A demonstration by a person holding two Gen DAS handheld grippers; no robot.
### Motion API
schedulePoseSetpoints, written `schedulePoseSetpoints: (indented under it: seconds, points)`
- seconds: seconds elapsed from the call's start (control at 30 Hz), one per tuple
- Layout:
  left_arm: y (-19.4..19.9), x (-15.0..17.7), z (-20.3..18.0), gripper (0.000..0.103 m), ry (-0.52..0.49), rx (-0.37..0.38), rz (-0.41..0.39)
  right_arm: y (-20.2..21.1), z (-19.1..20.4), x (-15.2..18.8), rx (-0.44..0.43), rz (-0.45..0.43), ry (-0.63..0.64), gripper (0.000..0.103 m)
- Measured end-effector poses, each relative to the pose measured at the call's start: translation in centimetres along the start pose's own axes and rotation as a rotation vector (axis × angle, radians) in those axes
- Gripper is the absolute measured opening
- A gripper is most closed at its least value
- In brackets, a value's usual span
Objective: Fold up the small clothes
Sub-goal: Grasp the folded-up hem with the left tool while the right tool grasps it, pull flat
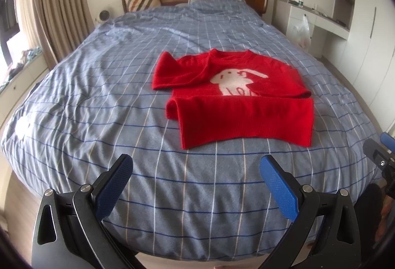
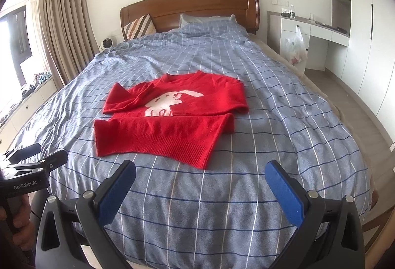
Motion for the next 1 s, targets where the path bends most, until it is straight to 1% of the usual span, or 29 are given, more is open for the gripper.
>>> schedulePoseSetpoints:
  seconds: [0.07,0.13,0.17,0.2,0.23,0.3,0.37,0.4,0.47,0.5,0.53,0.57,0.6,0.63,0.67,0.7,0.73,0.77,0.83,0.87,0.93,1.0]
  points:
    - [-1.3,-0.2,0.7,0.103,-0.005,-0.028,-0.008,-0.2,-0.4,0.0,-0.022,-0.011,-0.018,0.103]
    - [-3.9,-0.5,2.0,0.103,0.002,-0.050,0.027,-1.2,-1.7,0.2,-0.034,-0.032,-0.048,0.103]
    - [-5.4,-0.6,2.9,0.103,0.021,-0.034,0.053,-2.6,-2.6,0.5,-0.021,-0.012,-0.064,0.103]
    - [-6.8,-0.7,3.7,0.103,0.040,-0.012,0.078,-4.1,-3.6,0.8,-0.008,0.030,-0.083,0.103]
    - [-8.3,-0.8,4.4,0.103,0.056,-0.005,0.101,-5.7,-4.6,1.1,-0.018,0.069,-0.107,0.103]
    - [-10.9,-1.1,5.4,0.102,0.067,0.005,0.131,-8.0,-6.0,1.5,-0.067,0.119,-0.155,0.103]
    - [-13.1,-1.5,5.4,0.102,0.061,0.026,0.150,-10.0,-6.7,1.5,-0.090,0.160,-0.196,0.103]
    - [-14.1,-1.7,5.1,0.102,0.053,0.039,0.159,-11.0,-6.7,1.3,-0.104,0.174,-0.207,0.103]
    - [-15.8,-2.2,4.2,0.101,0.039,0.072,0.180,-13.3,-6.2,1.0,-0.155,0.187,-0.223,0.102]
    - [-16.6,-2.4,3.8,0.100,0.034,0.084,0.189,-14.4,-5.9,0.9,-0.186,0.189,-0.231,0.102]
    - [-17.2,-2.5,3.5,0.095,0.032,0.088,0.199,-15.6,-5.5,0.8,-0.221,0.195,-0.235,0.096]
    - [-17.7,-2.6,3.2,0.078,0.028,0.085,0.211,-16.7,-5.1,0.7,-0.246,0.208,-0.234,0.085]
    - [-18.2,-2.6,3.0,0.053,0.027,0.094,0.227,-17.9,-4.7,0.7,-0.256,0.232,-0.230,0.078]
    - [-18.3,-2.6,2.9,0.038,0.036,0.125,0.235,-18.8,-4.3,0.7,-0.256,0.249,-0.219,0.062]
    - [-18.1,-2.5,2.9,0.004,0.053,0.168,0.243,-19.2,-4.1,0.5,-0.255,0.248,-0.201,0.023]
    - [-17.7,-2.5,3.1,0.003,0.070,0.191,0.252,-19.3,-4.0,0.2,-0.254,0.249,-0.182,0.003]
    - [-16.8,-2.4,3.3,0.003,0.076,0.195,0.244,-19.2,-4.1,0.0,-0.255,0.264,-0.183,0.004]
    - [-15.7,-2.3,3.6,0.003,0.072,0.206,0.235,-18.4,-4.4,-0.3,-0.277,0.268,-0.203,0.004]
    - [-12.9,-1.5,4.3,0.003,0.057,0.245,0.222,-15.8,-5.2,-0.8,-0.315,0.255,-0.207,0.004]
    - [-11.6,-1.0,4.6,0.003,0.044,0.255,0.220,-14.5,-5.5,-0.8,-0.330,0.263,-0.202,0.004]
    - [-9.5,0.7,5.1,0.003,0.031,0.286,0.233,-11.9,-6.0,-0.1,-0.350,0.306,-0.196,0.004]
    - [-8.7,2.6,5.0,0.003,0.022,0.287,0.261,-10.4,-6.1,1.3,-0.346,0.355,-0.177,0.004]
Point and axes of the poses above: each gripper's, at about its wrist camera, not at the fingertips, and y roughly against the way its jaws point, z to its left, x to its underside, the point moved 4 cm from there along -y, roughly the way its jaws point, and after that the axes turned 3 degrees about z, right-handed, at the moved point
